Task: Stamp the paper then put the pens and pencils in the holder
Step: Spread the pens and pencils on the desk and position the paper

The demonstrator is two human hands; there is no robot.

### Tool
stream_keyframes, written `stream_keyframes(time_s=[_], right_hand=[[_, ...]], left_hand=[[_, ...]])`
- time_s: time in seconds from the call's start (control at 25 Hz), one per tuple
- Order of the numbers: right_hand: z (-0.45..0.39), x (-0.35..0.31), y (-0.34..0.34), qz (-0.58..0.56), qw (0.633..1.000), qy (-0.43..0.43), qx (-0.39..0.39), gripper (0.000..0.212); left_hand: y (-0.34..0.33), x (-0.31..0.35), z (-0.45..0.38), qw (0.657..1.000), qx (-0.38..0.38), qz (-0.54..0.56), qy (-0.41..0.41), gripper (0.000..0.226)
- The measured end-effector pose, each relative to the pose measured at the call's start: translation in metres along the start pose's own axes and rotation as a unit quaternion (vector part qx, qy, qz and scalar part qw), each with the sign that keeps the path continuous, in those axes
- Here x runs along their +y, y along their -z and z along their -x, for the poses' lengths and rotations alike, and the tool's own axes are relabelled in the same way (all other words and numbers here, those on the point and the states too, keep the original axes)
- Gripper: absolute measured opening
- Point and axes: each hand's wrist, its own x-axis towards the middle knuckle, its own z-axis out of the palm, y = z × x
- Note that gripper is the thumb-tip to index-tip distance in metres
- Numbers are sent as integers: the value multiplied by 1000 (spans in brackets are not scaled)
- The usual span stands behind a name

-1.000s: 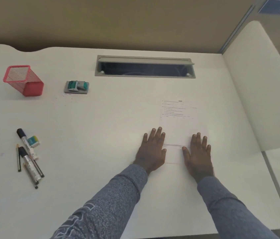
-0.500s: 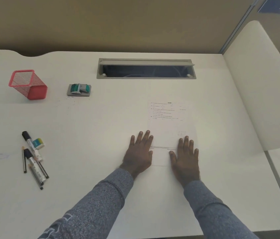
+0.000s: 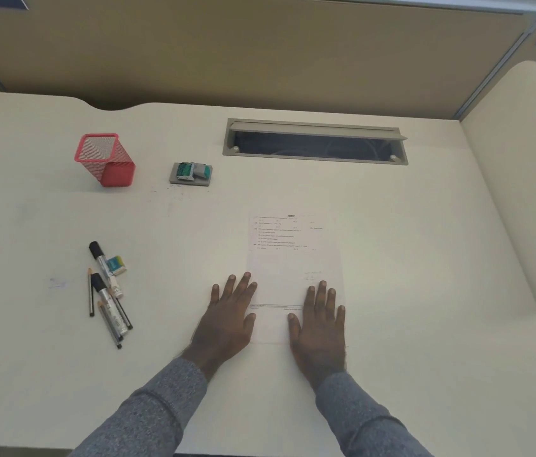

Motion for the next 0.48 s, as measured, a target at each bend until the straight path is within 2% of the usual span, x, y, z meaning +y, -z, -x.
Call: stream_keyframes(time_s=[0.12,0.48], right_hand=[[9,-12,-3,1,1000,12,-2,68],[38,-22,-7,4,1000,19,-14,68]], left_hand=[[0,-12,13,1000,0,5,8,72],[-5,-21,43,1000,3,15,11,68]])
